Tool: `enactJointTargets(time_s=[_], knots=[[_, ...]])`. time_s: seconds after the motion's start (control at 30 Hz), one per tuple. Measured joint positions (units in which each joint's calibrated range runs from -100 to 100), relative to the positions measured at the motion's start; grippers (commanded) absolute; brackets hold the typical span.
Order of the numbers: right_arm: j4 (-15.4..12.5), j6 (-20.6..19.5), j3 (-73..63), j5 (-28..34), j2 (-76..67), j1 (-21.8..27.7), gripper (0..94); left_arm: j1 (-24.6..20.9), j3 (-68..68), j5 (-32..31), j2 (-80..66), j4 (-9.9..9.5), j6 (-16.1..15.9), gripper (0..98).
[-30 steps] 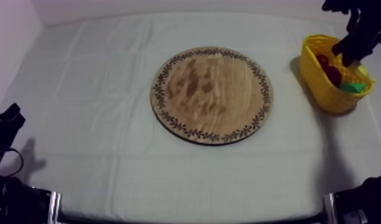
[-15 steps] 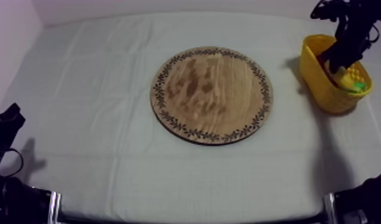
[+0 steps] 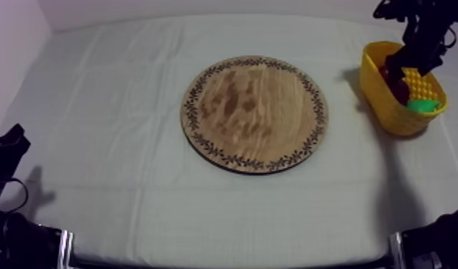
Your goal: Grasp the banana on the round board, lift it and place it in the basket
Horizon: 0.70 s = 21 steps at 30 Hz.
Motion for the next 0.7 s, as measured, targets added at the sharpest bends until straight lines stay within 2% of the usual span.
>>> enactJointTargets(time_s=[0.17,0.47,0.7], knots=[[-1.8,1.6,-0.2,0.1,-3.7,0.7,77.8,0.0,0.0,0.0,0.0,0.0,0.0,0.1],[-4.9,2.5,5.4,-2.3,-16.9,-0.2,41.0,0.0,0.0,0.0,0.0,0.0,0.0,0.1],[-6.1,2.2,16.0,-9.1,-31.2,-1.8,12.8,0.0,0.0,0.0,0.0,0.0,0.0,0.1]])
